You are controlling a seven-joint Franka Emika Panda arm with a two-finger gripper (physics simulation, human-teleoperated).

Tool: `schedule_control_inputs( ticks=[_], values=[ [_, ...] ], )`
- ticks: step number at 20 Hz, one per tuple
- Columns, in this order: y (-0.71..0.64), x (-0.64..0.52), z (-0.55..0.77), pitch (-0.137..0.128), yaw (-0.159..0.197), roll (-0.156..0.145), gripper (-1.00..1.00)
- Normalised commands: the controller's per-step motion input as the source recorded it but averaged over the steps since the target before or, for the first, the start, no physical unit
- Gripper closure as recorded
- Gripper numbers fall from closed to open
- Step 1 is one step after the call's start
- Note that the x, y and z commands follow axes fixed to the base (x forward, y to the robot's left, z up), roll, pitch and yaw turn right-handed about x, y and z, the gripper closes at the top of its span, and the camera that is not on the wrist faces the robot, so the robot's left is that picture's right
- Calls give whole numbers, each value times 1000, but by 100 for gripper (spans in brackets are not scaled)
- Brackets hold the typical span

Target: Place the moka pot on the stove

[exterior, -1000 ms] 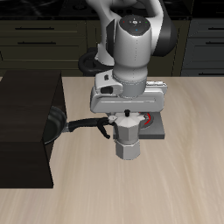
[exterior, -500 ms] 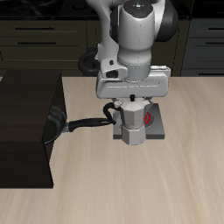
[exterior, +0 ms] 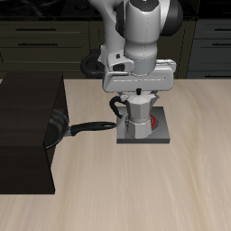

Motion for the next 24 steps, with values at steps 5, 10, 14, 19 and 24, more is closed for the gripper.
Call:
schedule_control_inputs(
  ticks=[5,10,14,19,24],
  values=[
    [108,-269,25,-17,27,6,100],
    [55,-341,54,-20,4,-3,100],
    [30,-291,34,-22,-9,-1,100],
    [-38,-218,36,-25,0,-26,100],
    [26,-328,-37,0,2,12,100]
  ],
)
